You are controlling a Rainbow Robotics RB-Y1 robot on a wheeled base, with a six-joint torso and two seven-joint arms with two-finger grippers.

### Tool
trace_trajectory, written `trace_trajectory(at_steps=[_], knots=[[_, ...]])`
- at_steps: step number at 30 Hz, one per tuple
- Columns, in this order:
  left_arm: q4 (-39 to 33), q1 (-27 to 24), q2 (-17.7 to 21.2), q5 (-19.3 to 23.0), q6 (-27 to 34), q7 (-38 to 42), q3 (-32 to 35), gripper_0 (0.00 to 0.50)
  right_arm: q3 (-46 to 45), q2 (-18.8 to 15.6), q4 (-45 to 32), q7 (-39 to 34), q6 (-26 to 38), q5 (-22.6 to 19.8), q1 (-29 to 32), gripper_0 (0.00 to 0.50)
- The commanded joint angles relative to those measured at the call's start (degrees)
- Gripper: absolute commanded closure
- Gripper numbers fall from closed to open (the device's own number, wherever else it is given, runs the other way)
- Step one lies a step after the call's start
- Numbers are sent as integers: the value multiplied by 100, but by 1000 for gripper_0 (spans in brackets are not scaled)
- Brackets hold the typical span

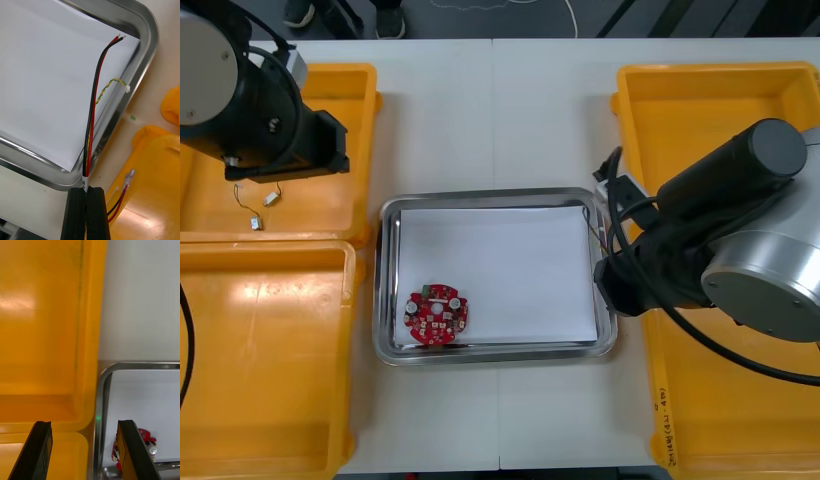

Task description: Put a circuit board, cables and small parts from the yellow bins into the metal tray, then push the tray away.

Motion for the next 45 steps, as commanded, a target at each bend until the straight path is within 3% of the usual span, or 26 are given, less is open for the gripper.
trace_trajectory(at_steps=[1,10,21,24,30,39,45], knots=[[482,-565,522,164,35,-468,239,0,375,221,-42,687,23,198,-412,500],[1440,-891,733,182,35,-1312,705,0,472,459,-33,2173,23,172,-605,500],[2661,-987,997,103,-49,-2894,723,0,1175,661,696,3728,-210,875,-807,500],[2934,-987,997,41,-225,-3368,723,0,1210,819,1030,4106,-325,858,-930,500],[3356,-996,997,-38,-524,-4300,723,0,1351,986,1452,4651,-377,796,-1168,500],[4006,-1005,997,-117,-920,-5451,723,0,2089,933,1663,4783,-553,1183,-1229,500],[4278,-1005,988,-126,-1069,-5671,635,0,2238,881,1865,4845,-641,858,-1229,500]])
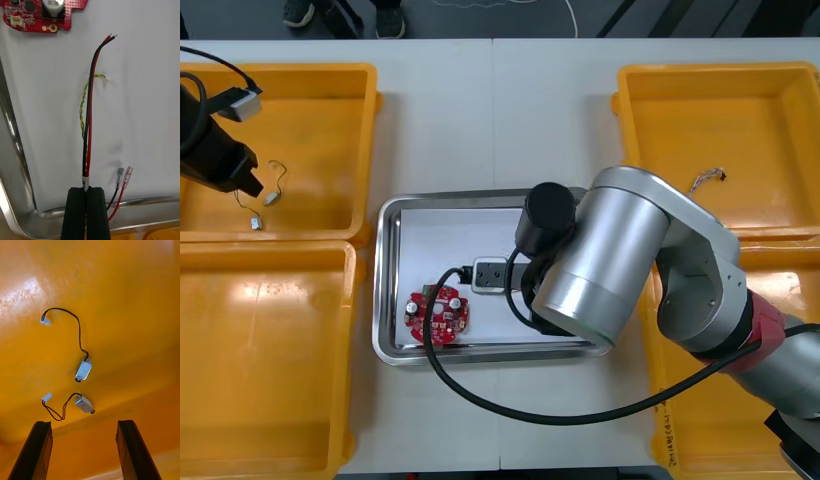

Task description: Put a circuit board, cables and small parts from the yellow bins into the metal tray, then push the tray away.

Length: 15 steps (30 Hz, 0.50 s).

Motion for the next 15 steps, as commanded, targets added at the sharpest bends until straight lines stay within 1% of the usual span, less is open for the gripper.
trace_trajectory(at_steps=[1,5,10,15], knots=[[53,-305,265,-62,-146,-176,-57,0,154,-13,69,260,-70,-229,-201,500],[53,-305,247,-27,-260,-220,-189,0,171,-13,130,339,-105,-158,-201,500],[168,-305,159,-10,-489,-272,-189,0,171,31,394,463,-378,-132,-201,500],[264,-305,98,17,-700,-316,-189,0,224,57,543,559,-510,-88,-201,500]])
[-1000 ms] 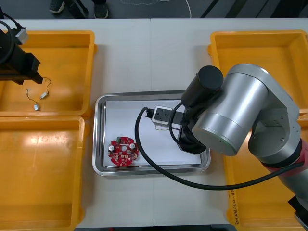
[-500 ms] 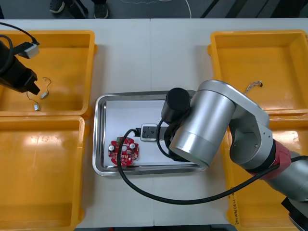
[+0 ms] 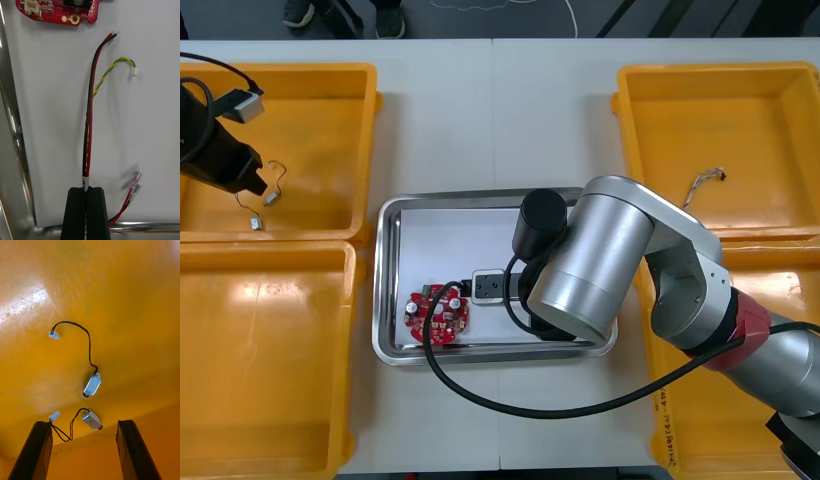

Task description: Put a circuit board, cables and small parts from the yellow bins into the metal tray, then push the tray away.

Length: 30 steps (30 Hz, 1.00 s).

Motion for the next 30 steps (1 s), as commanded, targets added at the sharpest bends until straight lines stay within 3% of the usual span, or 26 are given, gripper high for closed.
trace_trajectory(at_steps=[1,22,24,27,28,29,30], knots=[[37,-305,89,17,-205,-307,-52,0,153,57,93,191,-187,55,-198,500],[433,-287,81,-159,-232,1,-25,0,408,110,462,314,-618,72,-207,500],[521,-287,81,-150,-276,-8,-25,0,408,110,454,332,-618,72,-207,449],[679,-287,45,-150,-363,-17,-34,0,408,110,462,349,-618,72,-216,213],[679,-287,45,-150,-363,-17,-34,0,408,110,462,349,-618,72,-216,213],[723,-287,1,-167,-381,-8,-25,0,408,101,462,349,-609,63,-216,132],[758,-287,-16,-167,-381,-8,-34,0,408,101,462,349,-609,55,-216,85]])
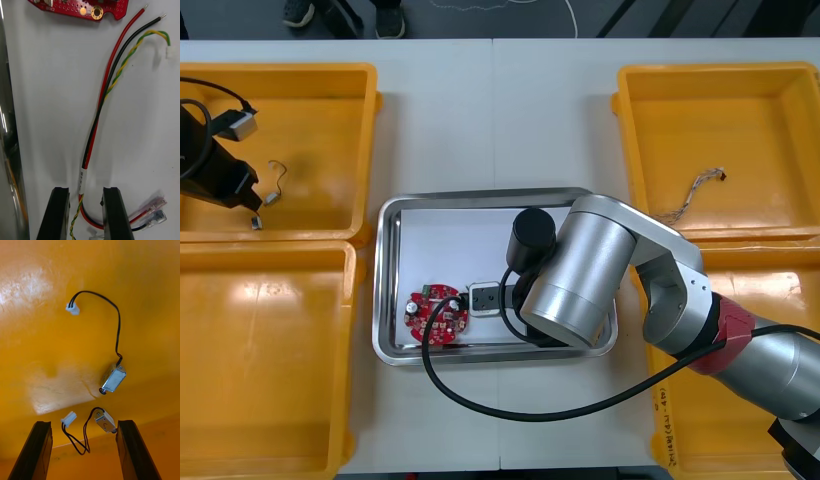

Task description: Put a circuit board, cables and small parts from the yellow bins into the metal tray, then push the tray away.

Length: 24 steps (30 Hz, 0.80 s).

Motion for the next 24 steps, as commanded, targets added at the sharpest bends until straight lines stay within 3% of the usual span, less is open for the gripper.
trace_trajectory(at_steps=[1,6,12,24], knots=[[77,-287,-23,-66,-86,0,-34,0,79,97,-63,133,-37,17,-222,72],[130,-287,-76,-49,-112,0,-25,0,62,97,-133,107,16,-9,-240,9],[130,-287,-146,-66,-121,0,-25,0,-255,115,-300,142,385,-194,-345,1],[182,-270,-278,-110,-147,88,-25,0,-2012,36,-810,133,1532,-1143,-855,0]])
